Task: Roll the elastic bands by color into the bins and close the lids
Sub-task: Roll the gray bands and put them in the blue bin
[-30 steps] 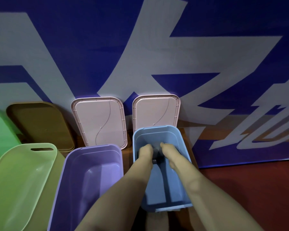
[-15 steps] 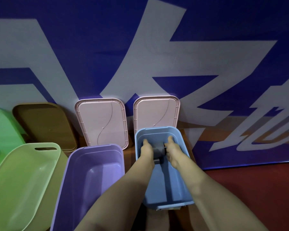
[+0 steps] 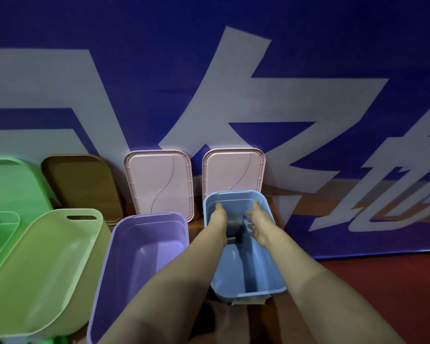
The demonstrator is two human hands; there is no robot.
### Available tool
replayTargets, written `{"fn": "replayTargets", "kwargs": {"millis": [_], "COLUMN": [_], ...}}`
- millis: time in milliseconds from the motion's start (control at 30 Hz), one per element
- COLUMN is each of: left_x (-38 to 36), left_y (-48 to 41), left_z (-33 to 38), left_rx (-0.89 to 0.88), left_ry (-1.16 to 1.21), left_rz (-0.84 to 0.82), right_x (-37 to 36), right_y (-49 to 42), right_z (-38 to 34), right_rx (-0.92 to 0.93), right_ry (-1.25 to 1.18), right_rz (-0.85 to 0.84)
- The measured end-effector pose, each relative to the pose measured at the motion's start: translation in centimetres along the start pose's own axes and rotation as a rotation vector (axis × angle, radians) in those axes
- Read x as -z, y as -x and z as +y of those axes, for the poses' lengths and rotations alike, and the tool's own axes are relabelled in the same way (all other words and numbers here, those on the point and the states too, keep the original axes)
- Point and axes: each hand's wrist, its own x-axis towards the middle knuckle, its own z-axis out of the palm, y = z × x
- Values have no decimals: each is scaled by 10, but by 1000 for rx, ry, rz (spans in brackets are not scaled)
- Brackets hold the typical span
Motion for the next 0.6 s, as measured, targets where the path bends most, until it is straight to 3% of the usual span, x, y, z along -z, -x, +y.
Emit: {"fn": "replayTargets", "kwargs": {"millis": [300, 600], "left_x": [26, 138], "left_y": [73, 150], "left_z": [20, 44], "left_rx": [-236, -562], "left_ry": [-64, -257], "left_rz": [-133, -27], "right_x": [-4, -58], "right_y": [81, 179], "right_z": [-37, -40], "right_rx": [191, 420], "right_ry": [92, 258], "right_rz": [-76, -230]}}
